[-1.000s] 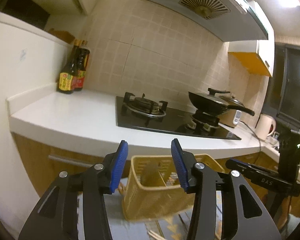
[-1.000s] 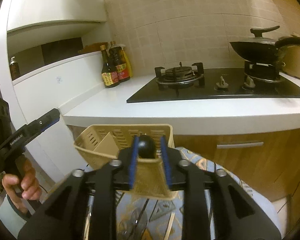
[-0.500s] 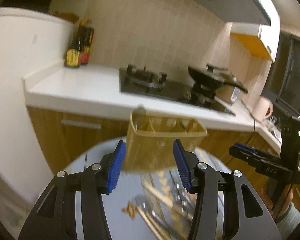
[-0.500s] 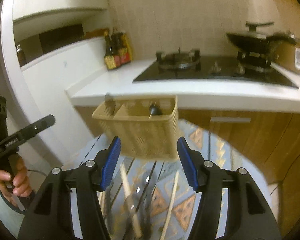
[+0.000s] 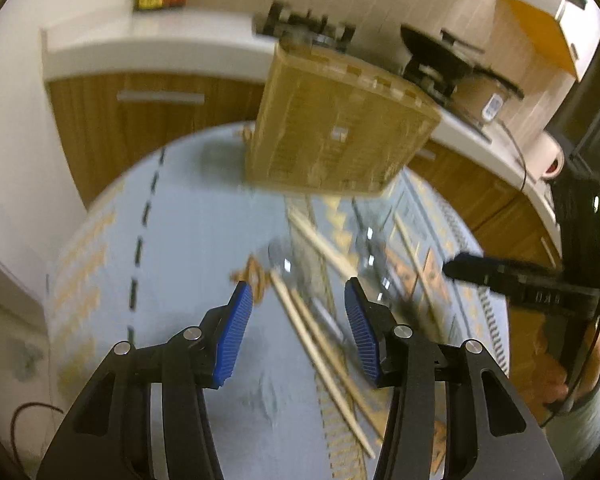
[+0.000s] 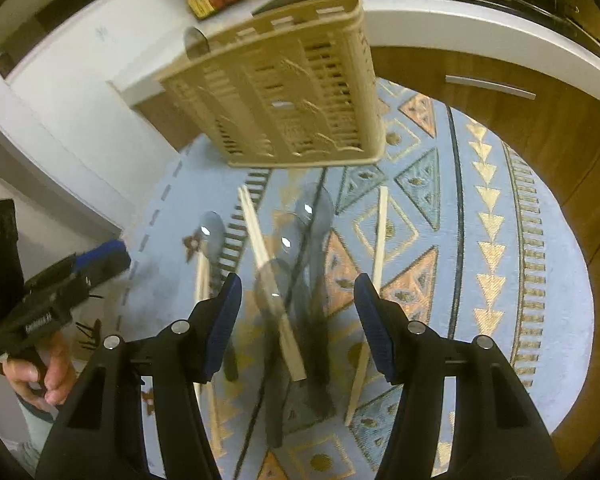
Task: Organize utensils
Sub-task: 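Move both grippers back down toward the utensils on the table, then grasp a wooden chopstick with the left gripper while the right gripper grasps a clear spoon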
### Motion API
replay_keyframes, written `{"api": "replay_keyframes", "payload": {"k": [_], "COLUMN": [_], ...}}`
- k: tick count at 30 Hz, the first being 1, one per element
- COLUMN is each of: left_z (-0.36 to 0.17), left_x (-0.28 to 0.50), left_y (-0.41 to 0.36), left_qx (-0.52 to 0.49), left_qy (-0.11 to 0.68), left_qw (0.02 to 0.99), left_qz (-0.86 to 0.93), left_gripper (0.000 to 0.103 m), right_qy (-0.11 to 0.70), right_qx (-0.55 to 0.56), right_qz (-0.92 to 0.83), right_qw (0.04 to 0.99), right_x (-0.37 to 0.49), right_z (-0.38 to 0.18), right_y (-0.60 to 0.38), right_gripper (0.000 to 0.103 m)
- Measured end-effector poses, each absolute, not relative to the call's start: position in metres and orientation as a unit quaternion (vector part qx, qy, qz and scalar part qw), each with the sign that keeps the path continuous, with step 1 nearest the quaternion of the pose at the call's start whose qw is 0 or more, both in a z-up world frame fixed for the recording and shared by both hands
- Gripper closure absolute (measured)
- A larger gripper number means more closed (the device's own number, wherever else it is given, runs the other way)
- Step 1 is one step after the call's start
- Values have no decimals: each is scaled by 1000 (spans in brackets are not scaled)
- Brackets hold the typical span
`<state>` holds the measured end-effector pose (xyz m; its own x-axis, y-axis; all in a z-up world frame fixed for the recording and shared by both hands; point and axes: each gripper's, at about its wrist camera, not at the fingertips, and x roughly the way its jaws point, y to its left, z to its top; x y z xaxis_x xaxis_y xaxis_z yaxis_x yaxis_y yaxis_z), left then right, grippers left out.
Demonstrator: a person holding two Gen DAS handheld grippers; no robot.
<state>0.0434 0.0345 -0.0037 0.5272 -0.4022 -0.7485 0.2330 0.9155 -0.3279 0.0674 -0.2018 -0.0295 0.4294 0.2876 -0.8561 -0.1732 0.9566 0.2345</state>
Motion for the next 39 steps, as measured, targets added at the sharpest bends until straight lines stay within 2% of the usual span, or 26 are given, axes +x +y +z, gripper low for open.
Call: {"api": "replay_keyframes", "payload": {"k": [9, 17, 24, 30, 31, 33, 34, 36, 39], "left_z": [-43, -53, -54, -53, -54, -54, -54, -54, -54], "left_x": [33, 34, 39, 54, 56, 60, 61, 62, 63], "left_y": [20, -5, -17, -24, -26, -28, -28, -27, -19], "left_qx": [-50, -11, 23, 39, 43, 51, 54, 67, 52], "left_qy": [492, 503, 513, 529, 530, 530, 530, 527, 526], "left_qw": [852, 851, 849, 839, 838, 838, 838, 840, 841], "left_qz": [-172, -150, -124, -119, -119, -119, -117, -108, -114], "left_gripper": [60, 64, 73, 73, 73, 75, 78, 92, 96], "right_qy": [536, 526, 526, 542, 546, 555, 561, 573, 582], "right_qx": [45, 14, 8, 4, 7, 10, 12, 21, 17], "right_qz": [142, 140, 132, 120, 121, 124, 124, 129, 126], "right_qw": [831, 839, 840, 832, 829, 822, 818, 809, 803], "right_x": [77, 75, 77, 89, 92, 101, 106, 116, 126], "right_z": [-46, -45, -44, -50, -50, -51, -52, -57, -63], "right_y": [-196, -187, -192, -193, -194, -195, -195, -196, -194], "right_gripper": [49, 49, 49, 49, 50, 61, 64, 68, 74]}}
